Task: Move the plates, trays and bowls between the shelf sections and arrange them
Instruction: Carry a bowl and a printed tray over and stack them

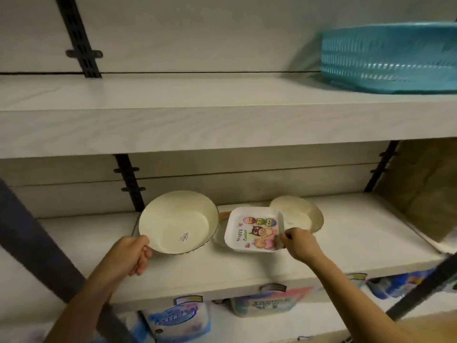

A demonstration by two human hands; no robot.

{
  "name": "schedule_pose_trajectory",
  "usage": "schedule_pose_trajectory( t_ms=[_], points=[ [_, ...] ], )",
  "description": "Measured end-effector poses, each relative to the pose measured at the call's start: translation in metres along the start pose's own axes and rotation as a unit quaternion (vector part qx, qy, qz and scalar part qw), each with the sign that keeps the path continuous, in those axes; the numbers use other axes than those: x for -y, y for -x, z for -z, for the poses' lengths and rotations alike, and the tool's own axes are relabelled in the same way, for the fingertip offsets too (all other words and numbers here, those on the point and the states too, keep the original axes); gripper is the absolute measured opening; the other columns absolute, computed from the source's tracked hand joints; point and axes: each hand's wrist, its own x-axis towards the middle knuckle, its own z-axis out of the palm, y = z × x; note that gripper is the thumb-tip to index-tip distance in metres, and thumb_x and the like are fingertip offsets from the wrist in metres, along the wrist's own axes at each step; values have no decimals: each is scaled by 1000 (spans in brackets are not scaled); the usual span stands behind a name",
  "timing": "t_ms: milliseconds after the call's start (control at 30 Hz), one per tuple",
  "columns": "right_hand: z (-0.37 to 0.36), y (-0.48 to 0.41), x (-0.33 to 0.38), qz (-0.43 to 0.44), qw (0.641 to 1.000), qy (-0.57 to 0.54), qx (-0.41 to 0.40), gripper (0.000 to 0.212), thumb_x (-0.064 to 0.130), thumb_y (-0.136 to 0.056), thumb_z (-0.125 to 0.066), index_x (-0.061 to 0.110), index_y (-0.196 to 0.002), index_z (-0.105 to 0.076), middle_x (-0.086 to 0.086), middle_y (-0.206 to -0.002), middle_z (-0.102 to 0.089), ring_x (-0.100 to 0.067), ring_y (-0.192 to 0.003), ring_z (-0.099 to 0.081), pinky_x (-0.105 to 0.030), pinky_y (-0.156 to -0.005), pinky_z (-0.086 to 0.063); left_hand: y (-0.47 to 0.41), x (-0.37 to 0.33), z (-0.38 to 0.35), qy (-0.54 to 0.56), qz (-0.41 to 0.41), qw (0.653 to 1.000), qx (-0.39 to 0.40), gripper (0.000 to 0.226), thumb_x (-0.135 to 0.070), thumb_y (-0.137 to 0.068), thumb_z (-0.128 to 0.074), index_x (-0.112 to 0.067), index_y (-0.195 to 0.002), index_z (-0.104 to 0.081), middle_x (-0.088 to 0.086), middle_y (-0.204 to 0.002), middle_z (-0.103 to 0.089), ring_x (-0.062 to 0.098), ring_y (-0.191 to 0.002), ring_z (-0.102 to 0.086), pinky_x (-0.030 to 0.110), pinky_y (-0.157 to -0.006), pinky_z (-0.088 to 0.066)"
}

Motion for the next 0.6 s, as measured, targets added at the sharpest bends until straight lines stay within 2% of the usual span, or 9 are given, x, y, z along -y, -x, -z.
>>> schedule_pose_trajectory(
  t_ms=[67,133,333,433,500,600],
  points=[
    [-1,-22,3,22,1000,10,4,38,29,-97,-39,3,-97,-67,-17,-102,-69,-28,-85,-60,-33,-71,-45,3,-2,-7,16,11,1000,-22,41,-11,-94,-37,0,-58,-53,5,-33,-45,20,-39,-36,28,-49,-29],
    [-3,-40,9,43,998,38,8,40,30,-97,-38,2,-102,-66,-17,-105,-69,-27,-84,-59,-32,-69,-42,6,-5,-14,34,20,998,-46,41,-10,-94,-38,-1,-57,-52,4,-33,-44,19,-39,-36,29,-50,-30],
    [-18,-82,28,52,994,78,58,39,28,-96,-38,1,-106,-65,-18,-112,-67,-30,-93,-61,-30,-69,-40,15,-8,-25,20,50,994,-91,42,-11,-93,-39,-3,-54,-53,3,-33,-47,19,-37,-38,26,-46,-32],
    [-21,-92,32,42,993,81,78,40,30,-96,-40,0,-113,-61,-19,-119,-63,-32,-108,-59,-33,-80,-46,19,-8,-26,3,50,994,-101,45,-13,-94,-38,-4,-53,-53,1,-31,-47,14,-31,-38,25,-46,-32],
    [-21,-94,33,35,993,78,83,43,33,-96,-40,0,-115,-59,-19,-120,-62,-32,-111,-58,-33,-87,-47,20,-10,-27,-1,46,994,-101,46,-14,-95,-37,-5,-53,-53,0,-30,-46,10,-28,-36,25,-45,-31],
    [-19,-91,34,44,992,81,84,45,37,-96,-39,1,-112,-60,-19,-118,-63,-32,-109,-59,-32,-80,-46,15,-14,-31,4,44,994,-96,45,-13,-95,-37,-4,-54,-54,1,-30,-47,11,-29,-37,24,-43,-31]
  ],
)
